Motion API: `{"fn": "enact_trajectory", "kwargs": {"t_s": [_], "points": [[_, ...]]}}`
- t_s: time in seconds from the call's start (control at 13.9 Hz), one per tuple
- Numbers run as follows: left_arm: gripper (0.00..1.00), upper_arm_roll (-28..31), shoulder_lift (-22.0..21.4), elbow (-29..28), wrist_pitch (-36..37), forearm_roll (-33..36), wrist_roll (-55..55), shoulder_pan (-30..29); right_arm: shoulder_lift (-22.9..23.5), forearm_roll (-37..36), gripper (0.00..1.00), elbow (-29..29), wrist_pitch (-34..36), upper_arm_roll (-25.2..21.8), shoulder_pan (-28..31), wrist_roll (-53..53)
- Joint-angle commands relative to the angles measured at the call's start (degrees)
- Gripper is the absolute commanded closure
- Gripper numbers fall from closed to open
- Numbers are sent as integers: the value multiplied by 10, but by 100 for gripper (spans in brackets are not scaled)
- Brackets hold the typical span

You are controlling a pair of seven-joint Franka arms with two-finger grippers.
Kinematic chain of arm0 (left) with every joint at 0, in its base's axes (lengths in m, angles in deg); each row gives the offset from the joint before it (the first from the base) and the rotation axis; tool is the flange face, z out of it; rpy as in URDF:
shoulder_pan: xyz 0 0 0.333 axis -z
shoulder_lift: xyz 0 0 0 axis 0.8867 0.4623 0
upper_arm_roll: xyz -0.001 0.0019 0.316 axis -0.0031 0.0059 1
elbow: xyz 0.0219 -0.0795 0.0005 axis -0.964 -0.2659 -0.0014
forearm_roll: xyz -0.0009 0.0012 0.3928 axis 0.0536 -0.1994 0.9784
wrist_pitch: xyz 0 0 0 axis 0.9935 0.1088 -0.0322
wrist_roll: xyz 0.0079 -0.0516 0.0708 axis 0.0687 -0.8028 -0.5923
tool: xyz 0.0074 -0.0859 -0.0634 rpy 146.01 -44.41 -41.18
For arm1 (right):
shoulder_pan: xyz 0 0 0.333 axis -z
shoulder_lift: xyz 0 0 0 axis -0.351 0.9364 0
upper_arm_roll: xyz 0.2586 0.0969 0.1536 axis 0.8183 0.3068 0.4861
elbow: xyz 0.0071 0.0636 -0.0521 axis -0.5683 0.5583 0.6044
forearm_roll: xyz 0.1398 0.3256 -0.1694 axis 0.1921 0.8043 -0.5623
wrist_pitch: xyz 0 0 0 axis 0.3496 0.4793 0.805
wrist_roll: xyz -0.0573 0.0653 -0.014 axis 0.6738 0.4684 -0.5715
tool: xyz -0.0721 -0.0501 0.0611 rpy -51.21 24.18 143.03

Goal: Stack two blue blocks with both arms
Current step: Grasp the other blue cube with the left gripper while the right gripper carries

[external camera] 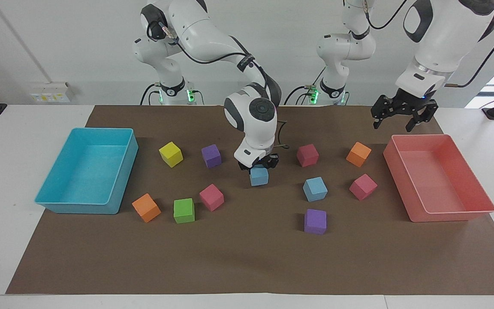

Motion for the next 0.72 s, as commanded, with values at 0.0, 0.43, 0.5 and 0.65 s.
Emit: {"fn": "enact_trajectory", "kwargs": {"t_s": [0.0, 0.43, 0.5, 0.65], "points": [[0, 6, 4, -46, -64, -2, -49, 36, 14, -3, 100, -13, -19, 0, -8, -27], [0, 6, 77, -81, -153, -2, -131, 70, 22, -5, 100, -1, -16, 0, -13, -56], [0, 6, 90, -88, -177, -2, -147, 87, 22, -5, 100, 1, -16, 0, -13, -56], [0, 6, 114, -102, -225, -2, -182, 98, 21, -5, 100, 15, -22, 0, -12, -56]]}}
